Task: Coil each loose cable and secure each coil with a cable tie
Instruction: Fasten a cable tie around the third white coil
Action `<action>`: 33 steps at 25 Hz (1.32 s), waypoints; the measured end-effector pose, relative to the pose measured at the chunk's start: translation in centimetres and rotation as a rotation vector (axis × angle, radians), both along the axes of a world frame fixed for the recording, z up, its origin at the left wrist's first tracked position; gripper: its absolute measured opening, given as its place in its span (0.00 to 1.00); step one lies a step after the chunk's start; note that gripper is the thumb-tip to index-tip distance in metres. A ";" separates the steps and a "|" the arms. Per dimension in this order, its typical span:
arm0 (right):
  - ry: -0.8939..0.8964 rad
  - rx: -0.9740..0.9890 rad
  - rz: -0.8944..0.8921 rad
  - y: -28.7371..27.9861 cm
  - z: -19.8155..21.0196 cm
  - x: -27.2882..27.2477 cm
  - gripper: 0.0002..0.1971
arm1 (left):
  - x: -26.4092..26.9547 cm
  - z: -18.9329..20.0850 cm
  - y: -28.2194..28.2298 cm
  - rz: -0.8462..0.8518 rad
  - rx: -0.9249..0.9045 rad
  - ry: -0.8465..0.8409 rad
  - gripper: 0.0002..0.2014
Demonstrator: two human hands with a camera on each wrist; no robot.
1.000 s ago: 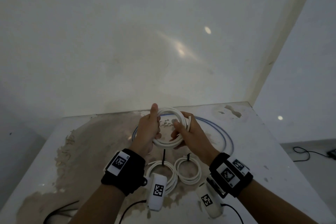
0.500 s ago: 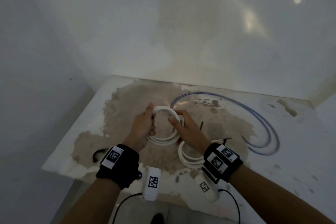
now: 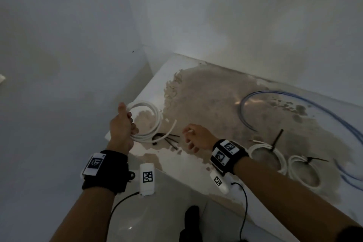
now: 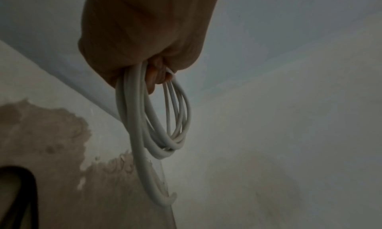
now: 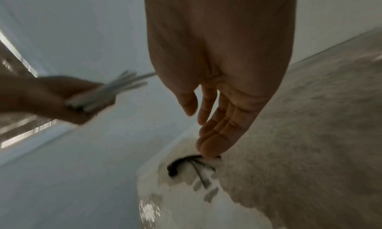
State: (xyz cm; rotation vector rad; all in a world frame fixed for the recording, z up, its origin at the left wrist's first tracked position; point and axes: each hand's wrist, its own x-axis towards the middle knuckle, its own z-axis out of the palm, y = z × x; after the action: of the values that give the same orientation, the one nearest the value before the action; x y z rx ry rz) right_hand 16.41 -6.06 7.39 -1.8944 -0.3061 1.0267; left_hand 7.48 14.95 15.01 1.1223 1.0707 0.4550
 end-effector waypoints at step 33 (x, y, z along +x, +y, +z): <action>-0.627 -0.109 -0.176 0.3 -2.3 -0.7 0.03 | 0.3 -1.2 1.9 0.011 -0.099 -0.032 0.22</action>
State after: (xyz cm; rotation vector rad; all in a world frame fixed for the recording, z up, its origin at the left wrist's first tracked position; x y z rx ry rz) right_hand 15.74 -5.73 5.11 -2.2652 -0.4354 0.3157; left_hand 7.73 16.85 13.86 1.0188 1.0612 0.4226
